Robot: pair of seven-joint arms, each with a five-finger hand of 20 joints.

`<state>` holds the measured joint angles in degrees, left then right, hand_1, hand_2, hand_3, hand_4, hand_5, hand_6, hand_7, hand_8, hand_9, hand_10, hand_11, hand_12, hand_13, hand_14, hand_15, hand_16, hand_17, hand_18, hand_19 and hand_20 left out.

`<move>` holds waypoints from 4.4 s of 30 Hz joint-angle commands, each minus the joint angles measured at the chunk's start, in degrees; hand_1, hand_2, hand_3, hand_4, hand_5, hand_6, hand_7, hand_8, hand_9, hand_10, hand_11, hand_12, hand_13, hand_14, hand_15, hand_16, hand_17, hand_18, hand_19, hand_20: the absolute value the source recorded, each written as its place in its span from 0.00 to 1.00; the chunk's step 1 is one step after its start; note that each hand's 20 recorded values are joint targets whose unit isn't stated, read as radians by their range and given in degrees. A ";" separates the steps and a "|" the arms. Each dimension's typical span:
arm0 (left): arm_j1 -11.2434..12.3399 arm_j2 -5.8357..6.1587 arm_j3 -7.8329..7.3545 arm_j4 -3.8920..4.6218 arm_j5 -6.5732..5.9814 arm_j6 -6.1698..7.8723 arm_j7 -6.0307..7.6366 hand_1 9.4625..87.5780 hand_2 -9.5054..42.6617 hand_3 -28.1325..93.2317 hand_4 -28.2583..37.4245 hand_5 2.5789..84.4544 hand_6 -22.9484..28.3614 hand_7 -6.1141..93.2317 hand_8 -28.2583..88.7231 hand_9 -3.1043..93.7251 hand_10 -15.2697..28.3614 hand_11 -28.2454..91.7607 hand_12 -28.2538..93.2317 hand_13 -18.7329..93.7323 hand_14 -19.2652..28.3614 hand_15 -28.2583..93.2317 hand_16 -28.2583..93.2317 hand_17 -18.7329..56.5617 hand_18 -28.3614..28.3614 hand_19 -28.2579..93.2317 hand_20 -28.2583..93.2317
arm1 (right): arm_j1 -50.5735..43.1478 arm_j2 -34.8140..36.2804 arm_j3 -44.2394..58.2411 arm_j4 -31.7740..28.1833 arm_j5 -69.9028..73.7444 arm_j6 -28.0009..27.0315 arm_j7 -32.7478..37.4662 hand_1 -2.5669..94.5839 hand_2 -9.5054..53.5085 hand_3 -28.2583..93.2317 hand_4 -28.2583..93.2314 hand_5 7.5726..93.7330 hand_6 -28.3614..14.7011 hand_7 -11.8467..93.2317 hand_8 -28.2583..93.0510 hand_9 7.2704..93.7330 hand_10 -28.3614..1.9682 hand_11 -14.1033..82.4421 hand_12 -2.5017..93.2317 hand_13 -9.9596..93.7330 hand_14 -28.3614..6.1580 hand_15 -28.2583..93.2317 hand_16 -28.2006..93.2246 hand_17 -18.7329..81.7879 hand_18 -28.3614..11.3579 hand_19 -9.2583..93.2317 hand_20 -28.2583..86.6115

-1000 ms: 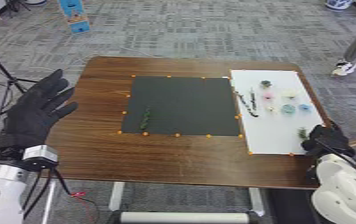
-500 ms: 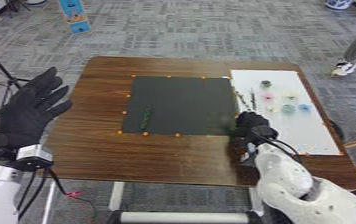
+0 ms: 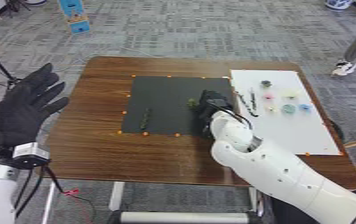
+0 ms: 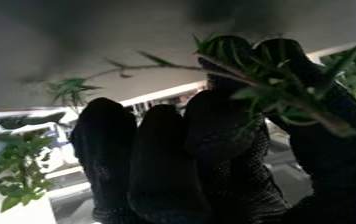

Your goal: Arrange flowers

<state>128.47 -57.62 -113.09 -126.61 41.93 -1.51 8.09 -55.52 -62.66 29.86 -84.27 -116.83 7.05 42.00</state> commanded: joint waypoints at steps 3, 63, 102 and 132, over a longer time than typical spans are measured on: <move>-0.78 0.56 1.15 0.22 -0.18 -0.38 -0.07 0.19 0.00 0.80 0.00 0.28 0.48 0.22 0.17 0.26 0.57 0.34 0.37 0.33 0.66 0.34 0.28 0.10 0.87 0.55 0.30 | -1.09 -4.47 -1.81 3.44 0.90 -5.25 4.40 0.43 0.03 0.89 0.16 0.79 0.73 0.62 0.42 0.92 0.71 0.80 0.49 0.92 0.68 0.92 0.55 0.78 0.21 1.00 0.91; -8.70 2.25 8.25 5.18 -1.59 -2.22 -4.11 0.18 0.00 0.80 0.00 0.28 0.48 0.22 0.17 0.25 0.57 0.34 0.38 0.33 0.66 0.33 0.28 0.10 0.87 0.55 0.30 | -7.25 -13.46 -2.76 8.96 -2.06 -10.44 7.92 0.43 0.02 0.88 0.10 0.85 0.70 0.50 0.38 0.97 0.72 0.69 0.44 0.94 0.73 0.90 0.56 0.80 0.22 1.00 0.90; -6.66 1.57 7.05 3.98 -1.22 -1.18 -3.48 0.18 0.00 0.80 0.00 0.28 0.48 0.22 0.17 0.25 0.57 0.34 0.37 0.33 0.66 0.34 0.28 0.10 0.87 0.55 0.30 | -5.75 -12.84 4.50 0.32 1.10 -15.10 3.63 0.12 0.06 0.81 0.02 0.79 0.58 0.30 0.16 0.97 0.69 0.65 0.43 0.93 0.70 0.89 0.58 0.81 0.22 1.00 0.90; -3.84 0.12 5.77 2.47 -0.86 -0.31 -1.97 0.19 0.00 0.80 0.00 0.28 0.48 0.22 0.17 0.25 0.57 0.34 0.37 0.33 0.66 0.33 0.28 0.10 0.87 0.55 0.30 | -2.35 -7.70 8.60 -2.03 -1.84 -3.28 0.99 0.12 0.07 0.81 0.03 0.65 0.51 0.23 0.17 0.94 0.63 0.65 0.41 0.91 0.69 0.90 0.58 0.78 0.22 1.00 0.90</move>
<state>123.08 -56.56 -106.28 -123.08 40.81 -2.50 5.77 -55.80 -75.52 35.80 -80.47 -116.55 -0.62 44.18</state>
